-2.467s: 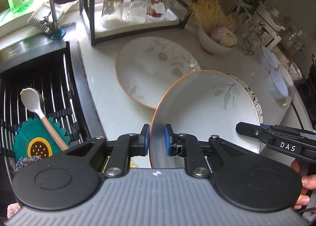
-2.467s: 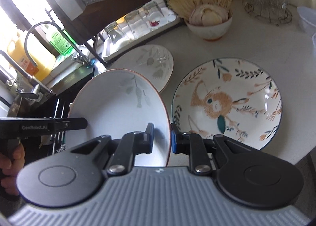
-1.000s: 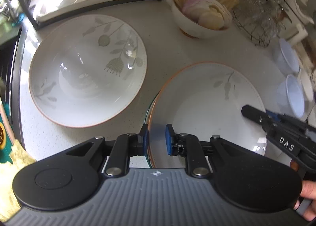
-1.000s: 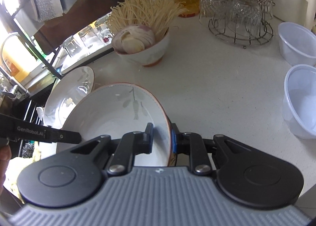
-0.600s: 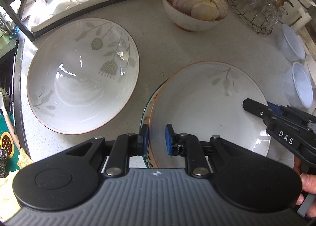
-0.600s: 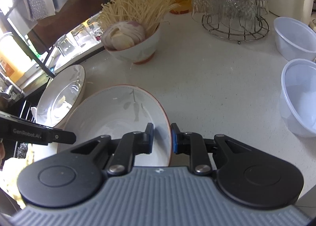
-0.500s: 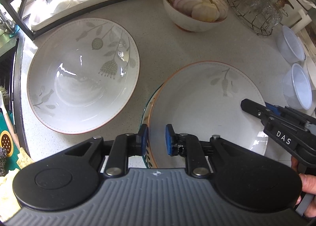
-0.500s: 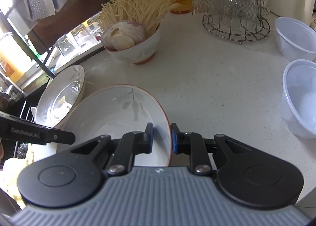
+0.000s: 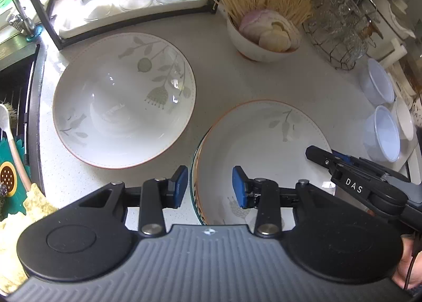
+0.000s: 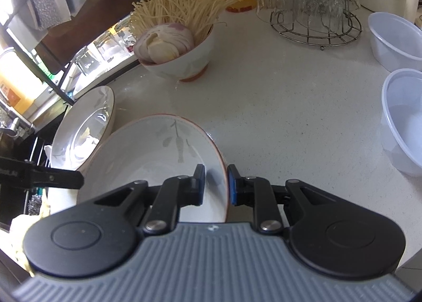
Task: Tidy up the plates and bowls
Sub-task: 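Lower the plate onto the floral plate and open both grippers, then move both grippers to the other white leaf plate and grasp its rim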
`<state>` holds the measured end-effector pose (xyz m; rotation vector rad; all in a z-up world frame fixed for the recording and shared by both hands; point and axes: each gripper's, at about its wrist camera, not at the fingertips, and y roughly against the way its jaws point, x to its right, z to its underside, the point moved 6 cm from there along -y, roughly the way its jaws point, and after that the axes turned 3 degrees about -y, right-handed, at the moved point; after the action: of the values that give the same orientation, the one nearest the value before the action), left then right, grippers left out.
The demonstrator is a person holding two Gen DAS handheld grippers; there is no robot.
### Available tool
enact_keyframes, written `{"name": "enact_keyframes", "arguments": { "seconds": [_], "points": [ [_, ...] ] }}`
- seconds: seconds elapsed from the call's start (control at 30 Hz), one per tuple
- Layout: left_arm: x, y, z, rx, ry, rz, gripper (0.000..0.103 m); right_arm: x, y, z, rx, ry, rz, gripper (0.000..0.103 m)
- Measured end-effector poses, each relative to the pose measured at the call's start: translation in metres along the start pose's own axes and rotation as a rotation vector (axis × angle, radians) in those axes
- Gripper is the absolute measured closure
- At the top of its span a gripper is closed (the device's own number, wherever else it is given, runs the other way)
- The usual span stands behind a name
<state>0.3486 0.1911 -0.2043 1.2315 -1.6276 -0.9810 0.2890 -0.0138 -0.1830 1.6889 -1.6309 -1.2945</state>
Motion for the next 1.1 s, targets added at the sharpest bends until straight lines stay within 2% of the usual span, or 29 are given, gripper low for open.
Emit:
{"name": "enact_keyframes", "arguments": {
  "seconds": [0.13, 0.37, 0.6, 0.77, 0.9, 1.1],
  "points": [
    [0.004, 0.018, -0.001, 0.052, -0.006, -0.013, 0.061, -0.002, 0.013, -0.005, 0.036, 0.002, 0.001, 0.081],
    [0.028, 0.074, -0.009, 0.203, -0.022, 0.004, 0.06, -0.012, 0.051, -0.022, 0.086, 0.047, 0.005, 0.081],
    [0.047, 0.133, -0.012, 0.329, 0.005, 0.03, 0.06, -0.025, 0.103, -0.044, 0.158, 0.072, -0.067, 0.081],
    [0.051, 0.161, -0.007, 0.374, 0.034, 0.029, 0.06, -0.041, 0.141, -0.053, 0.2, 0.124, -0.112, 0.081],
    [0.045, 0.167, -0.001, 0.412, 0.078, 0.037, 0.06, -0.051, 0.161, -0.055, 0.226, 0.169, -0.138, 0.081],
    [0.032, 0.157, 0.009, 0.379, 0.114, 0.008, 0.06, -0.059, 0.163, -0.047, 0.198, 0.175, -0.163, 0.081]
  ]
}}
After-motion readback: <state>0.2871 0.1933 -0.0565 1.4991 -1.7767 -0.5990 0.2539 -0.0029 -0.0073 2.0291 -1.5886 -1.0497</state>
